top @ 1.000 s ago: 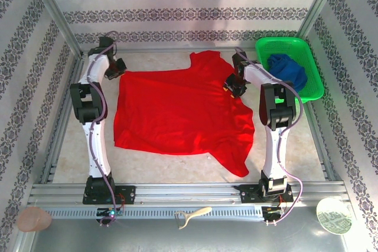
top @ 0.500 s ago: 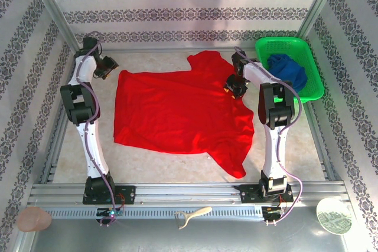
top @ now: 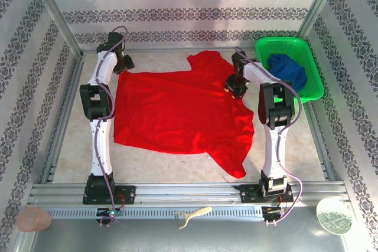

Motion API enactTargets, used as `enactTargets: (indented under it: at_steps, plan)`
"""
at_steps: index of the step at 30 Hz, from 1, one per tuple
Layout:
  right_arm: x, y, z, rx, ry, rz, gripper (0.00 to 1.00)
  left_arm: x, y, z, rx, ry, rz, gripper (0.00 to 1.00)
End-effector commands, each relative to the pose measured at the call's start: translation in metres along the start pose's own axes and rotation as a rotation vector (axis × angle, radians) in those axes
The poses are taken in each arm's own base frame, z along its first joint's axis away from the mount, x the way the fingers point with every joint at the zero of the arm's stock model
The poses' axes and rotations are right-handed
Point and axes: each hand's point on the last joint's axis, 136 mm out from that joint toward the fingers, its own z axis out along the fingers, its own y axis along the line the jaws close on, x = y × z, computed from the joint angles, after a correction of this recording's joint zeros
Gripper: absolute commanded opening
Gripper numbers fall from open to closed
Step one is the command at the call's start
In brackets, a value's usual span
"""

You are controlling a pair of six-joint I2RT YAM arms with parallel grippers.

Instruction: Fold the inside-out t-shirt

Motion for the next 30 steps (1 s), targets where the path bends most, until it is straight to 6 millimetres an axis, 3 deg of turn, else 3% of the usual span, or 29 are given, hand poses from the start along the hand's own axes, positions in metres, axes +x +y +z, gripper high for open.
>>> enactTargets:
  at_steps: [1, 4, 6, 8, 12, 14, 16, 19, 22, 30]
  plan:
    - [0.003, -0.024, 0.008, 0.094, 0.011, 0.036, 0.38, -0.001, 0.029, 0.0, -0.088, 0.014, -0.003, 0.37]
    - [0.001, -0.025, 0.007, 0.091, 0.012, 0.057, 0.39, -0.012, 0.031, -0.01, -0.04, 0.0, -0.078, 0.43]
    - [-0.004, -0.023, 0.004, 0.075, 0.009, 0.058, 0.39, -0.023, 0.017, -0.031, 0.02, -0.038, -0.078, 0.45]
    - [-0.012, -0.004, -0.009, -0.019, -0.012, 0.008, 0.39, -0.027, -0.007, -0.053, 0.103, -0.056, -0.058, 0.47]
    - [-0.023, 0.047, -0.067, -0.218, -0.137, -0.196, 0.38, 0.004, -0.058, -0.082, 0.256, 0.018, -0.025, 0.51]
    - [-0.024, 0.066, -0.088, -0.291, -0.166, -0.251, 0.38, 0.022, -0.071, -0.083, 0.271, 0.044, -0.023, 0.52]
    - [-0.021, 0.081, -0.095, -0.327, -0.163, -0.281, 0.38, 0.036, -0.08, -0.075, 0.282, 0.052, -0.032, 0.53]
    - [-0.018, 0.094, -0.078, -0.336, -0.118, -0.254, 0.38, 0.054, -0.079, -0.05, 0.282, 0.107, -0.105, 0.53]
    - [-0.018, 0.095, -0.055, -0.304, -0.091, -0.178, 0.38, 0.062, -0.074, -0.03, 0.242, 0.127, -0.122, 0.53]
    - [-0.025, 0.067, -0.007, -0.144, -0.063, 0.092, 0.38, 0.069, -0.067, 0.005, 0.181, 0.179, -0.169, 0.53]
